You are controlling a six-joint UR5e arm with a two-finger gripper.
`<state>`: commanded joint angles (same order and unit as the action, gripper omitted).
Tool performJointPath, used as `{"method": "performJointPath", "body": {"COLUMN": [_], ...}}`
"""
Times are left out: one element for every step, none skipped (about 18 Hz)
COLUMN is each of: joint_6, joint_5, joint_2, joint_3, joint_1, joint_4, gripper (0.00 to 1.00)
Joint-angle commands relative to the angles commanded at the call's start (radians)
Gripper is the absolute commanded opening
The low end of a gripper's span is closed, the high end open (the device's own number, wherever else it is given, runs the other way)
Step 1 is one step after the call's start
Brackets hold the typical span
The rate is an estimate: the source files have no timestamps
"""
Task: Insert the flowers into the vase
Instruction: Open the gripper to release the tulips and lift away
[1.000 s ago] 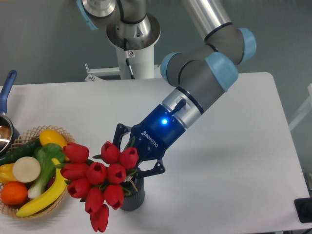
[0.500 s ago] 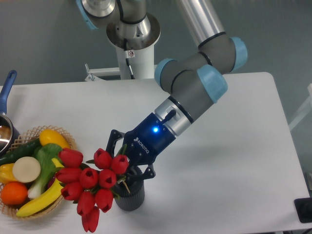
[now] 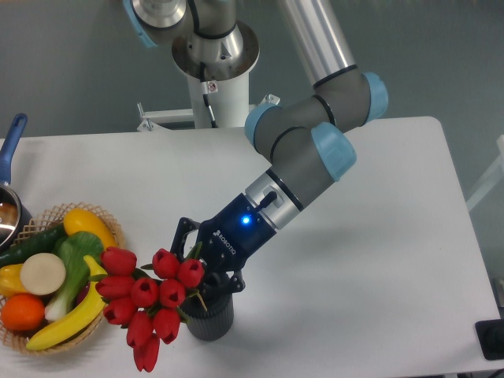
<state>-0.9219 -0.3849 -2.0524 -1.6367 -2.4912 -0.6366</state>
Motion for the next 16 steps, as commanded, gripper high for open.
{"method": "performJointPath", "body": {"joint_6": [-0.002, -0.002, -0.003, -0.003, -0.003, -0.003, -0.005, -0.005, -0.005, -0.005, -0.005, -0.005, -0.003, -0.005, -0.003, 0.0], "joint_5": [-0.017, -0.029, -0.04, -0.045, -0.045, -0.045, -0.045, -0.045, -0.043, -0.043, -0.043, -0.043, -0.043, -0.043, -0.043, -0.043], "joint_2": [-0.002, -0.005, -0.009, -0.012, -0.012, -0.014, -0.014, -0.014, -0.014, -0.011, -0.008, -0.006, -0.005, -0.003, -0.002, 0.0], "joint_3": [-0.006, -0.009, -0.011, -0.011, -0.011, -0.012, -0.015, -0.022, -0.029, -0.041, -0.048, -0.057, -0.066, -0.074, -0.078, -0.083], "joint_1": [0.0, 0.0, -0.002, -0.006, -0.011, -0.014, -0.018, -0.024, -0.031, -0.041, -0.043, -0.046, -0.051, -0.057, -0.06, -0.061], "joint_4": [-0.002, -0.002, -0.002, -0.002, -0.002, -0.002, -0.002, -0.002, -0.002, -0.002, -0.003, -0.003, -0.003, -0.003, -0.003, -0.003], "gripper": [0.16, 0.16, 0.19, 0.21, 0.25, 0.28, 0.33, 0.4, 0.47, 0.56, 0.6, 0.66, 0.78, 0.84, 0.89, 0.95]}}
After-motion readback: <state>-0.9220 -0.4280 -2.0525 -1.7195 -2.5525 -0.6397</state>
